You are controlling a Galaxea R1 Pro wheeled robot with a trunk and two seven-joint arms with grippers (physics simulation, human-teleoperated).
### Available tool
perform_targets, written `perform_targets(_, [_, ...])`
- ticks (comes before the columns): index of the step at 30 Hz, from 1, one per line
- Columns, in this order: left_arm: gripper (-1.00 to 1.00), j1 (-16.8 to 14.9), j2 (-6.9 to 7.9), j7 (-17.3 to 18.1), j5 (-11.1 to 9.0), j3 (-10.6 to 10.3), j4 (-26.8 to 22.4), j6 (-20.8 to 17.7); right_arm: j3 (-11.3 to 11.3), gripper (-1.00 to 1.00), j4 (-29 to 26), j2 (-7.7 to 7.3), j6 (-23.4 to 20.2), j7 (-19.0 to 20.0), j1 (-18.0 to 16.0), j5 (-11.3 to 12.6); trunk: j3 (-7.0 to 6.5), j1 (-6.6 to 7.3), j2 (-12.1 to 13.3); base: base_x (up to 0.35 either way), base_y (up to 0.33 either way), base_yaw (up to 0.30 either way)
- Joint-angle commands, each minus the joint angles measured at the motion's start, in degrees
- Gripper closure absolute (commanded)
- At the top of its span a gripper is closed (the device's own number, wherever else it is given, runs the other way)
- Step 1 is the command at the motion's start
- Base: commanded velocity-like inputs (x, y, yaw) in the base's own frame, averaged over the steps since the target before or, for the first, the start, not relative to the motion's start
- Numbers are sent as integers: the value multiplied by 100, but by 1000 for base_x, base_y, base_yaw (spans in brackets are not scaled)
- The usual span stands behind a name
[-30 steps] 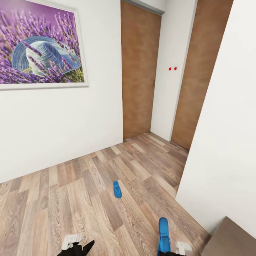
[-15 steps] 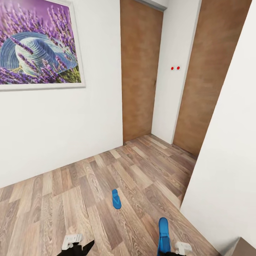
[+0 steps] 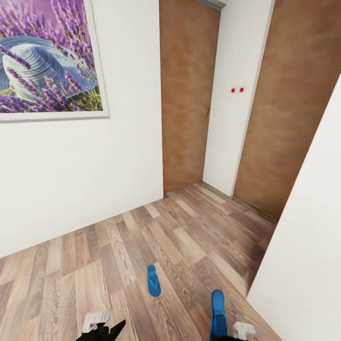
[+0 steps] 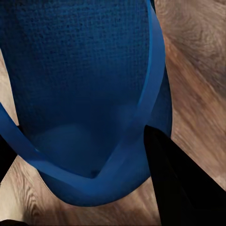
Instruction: In the bedroom, move the book from the bed onto either nightstand, and place the two sandals side by side next to the bed.
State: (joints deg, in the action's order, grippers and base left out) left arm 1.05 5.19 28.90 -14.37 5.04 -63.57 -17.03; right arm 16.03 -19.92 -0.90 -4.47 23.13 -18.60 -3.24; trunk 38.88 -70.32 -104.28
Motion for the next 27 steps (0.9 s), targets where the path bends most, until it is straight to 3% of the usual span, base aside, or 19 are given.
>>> perform_targets(1, [-100,0,0,11,-57,6,-7,-55,49,100,-12,3,-40,42,-2,-27,5,-3,-2,327,0,0])
perform_targets(27, [-100,0,-8,11,-57,-3,-7,-55,49,100,-12,3,-37,42,-4,-27,5,-3,-2,327,-63,0])
